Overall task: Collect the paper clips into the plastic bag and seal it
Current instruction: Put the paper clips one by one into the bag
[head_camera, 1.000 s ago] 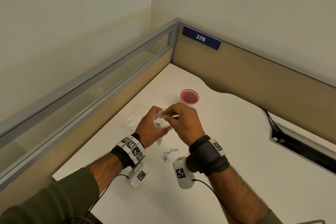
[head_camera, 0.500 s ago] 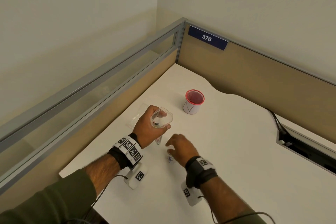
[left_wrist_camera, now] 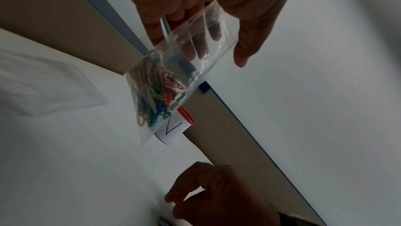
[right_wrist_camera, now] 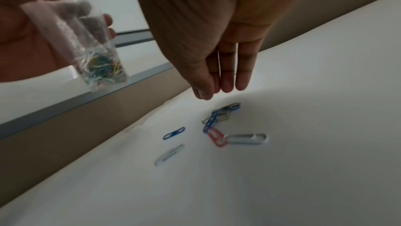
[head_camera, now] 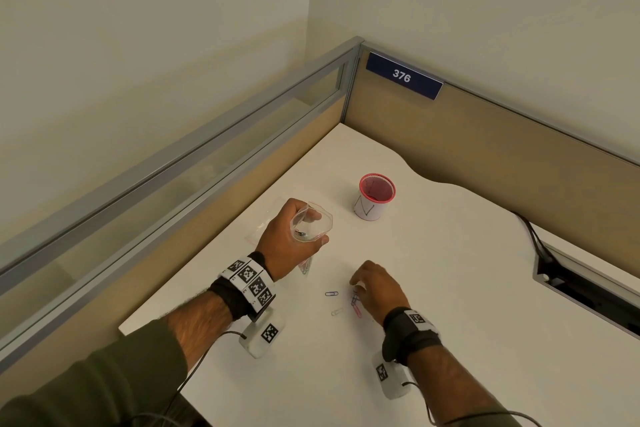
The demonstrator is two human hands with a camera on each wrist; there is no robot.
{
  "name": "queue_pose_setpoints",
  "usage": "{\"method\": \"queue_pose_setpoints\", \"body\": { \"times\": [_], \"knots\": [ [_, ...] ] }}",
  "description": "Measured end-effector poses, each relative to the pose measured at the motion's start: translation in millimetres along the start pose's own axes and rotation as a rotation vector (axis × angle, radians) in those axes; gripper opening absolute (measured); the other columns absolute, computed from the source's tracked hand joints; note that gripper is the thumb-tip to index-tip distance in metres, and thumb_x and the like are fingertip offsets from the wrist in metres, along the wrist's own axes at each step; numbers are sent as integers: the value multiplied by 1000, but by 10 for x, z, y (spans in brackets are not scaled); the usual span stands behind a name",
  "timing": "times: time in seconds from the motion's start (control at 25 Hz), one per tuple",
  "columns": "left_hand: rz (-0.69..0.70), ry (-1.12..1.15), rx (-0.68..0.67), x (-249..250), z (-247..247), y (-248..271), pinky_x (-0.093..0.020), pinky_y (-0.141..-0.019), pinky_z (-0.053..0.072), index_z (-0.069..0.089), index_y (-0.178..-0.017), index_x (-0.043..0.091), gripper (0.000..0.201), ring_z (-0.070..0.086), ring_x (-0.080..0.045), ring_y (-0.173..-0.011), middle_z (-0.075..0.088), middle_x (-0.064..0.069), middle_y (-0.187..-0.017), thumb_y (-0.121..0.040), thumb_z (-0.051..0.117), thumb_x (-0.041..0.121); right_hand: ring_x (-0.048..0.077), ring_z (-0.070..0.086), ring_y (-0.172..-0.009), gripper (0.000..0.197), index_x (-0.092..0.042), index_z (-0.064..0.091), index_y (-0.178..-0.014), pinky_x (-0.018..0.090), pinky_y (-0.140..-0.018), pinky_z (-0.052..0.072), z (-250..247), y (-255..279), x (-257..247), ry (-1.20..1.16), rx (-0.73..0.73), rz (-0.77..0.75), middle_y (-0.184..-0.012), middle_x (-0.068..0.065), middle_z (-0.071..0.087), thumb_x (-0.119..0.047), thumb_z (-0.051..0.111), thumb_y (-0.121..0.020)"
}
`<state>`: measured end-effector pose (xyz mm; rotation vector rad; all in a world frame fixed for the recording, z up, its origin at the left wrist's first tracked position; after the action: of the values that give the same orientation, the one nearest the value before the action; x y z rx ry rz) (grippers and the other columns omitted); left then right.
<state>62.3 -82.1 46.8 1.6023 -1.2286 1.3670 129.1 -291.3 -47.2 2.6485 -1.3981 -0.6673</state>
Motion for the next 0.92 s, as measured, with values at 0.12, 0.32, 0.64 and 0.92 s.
{"method": "queue_pose_setpoints", "body": {
  "times": [0.12,0.32,0.64,0.92],
  "knots": [
    [4,0,-6,15,25,3,-30,-94,50,54,-111,16,48,60,-12,-116,64,3,-112,-72,80,25,20,49,-113,32,-17,62,-119,30,-94,46,22,6,42,0,-26,51,-119,1,53,-9,53,-90],
    [12,4,-7,47,39,3,-31,-94,50,54,-111,16,47,60,-13,-115,64,3,-111,-72,79,26,23,51,-102,24,-14,63,-109,26,-82,45,199,144,-103,46,-59,7,-111,5,55,-8,47,-91],
    [8,6,-4,7,54,23,-40,-98,51,54,-110,16,48,60,-13,-116,65,3,-111,-71,79,29,23,54,-107,46,-16,58,-119,30,-90,46,133,555,285,-48,-79,228,-116,4,53,-37,70,-80],
    [4,9,-27,37,111,41,-41,-97,53,53,-110,18,51,59,-13,-116,64,3,-111,-69,78,37,25,60,-96,18,-11,64,-102,28,-82,47,260,330,-62,-96,42,256,-108,10,60,-22,55,-92]
  ]
}}
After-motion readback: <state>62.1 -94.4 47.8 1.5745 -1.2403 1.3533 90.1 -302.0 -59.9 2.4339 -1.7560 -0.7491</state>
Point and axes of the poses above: each hand's wrist, its own y-axis away from the middle knuckle, its own z-axis out of the palm, x = y × z, the point moved 5 cm from there along -y, towards the middle knuckle
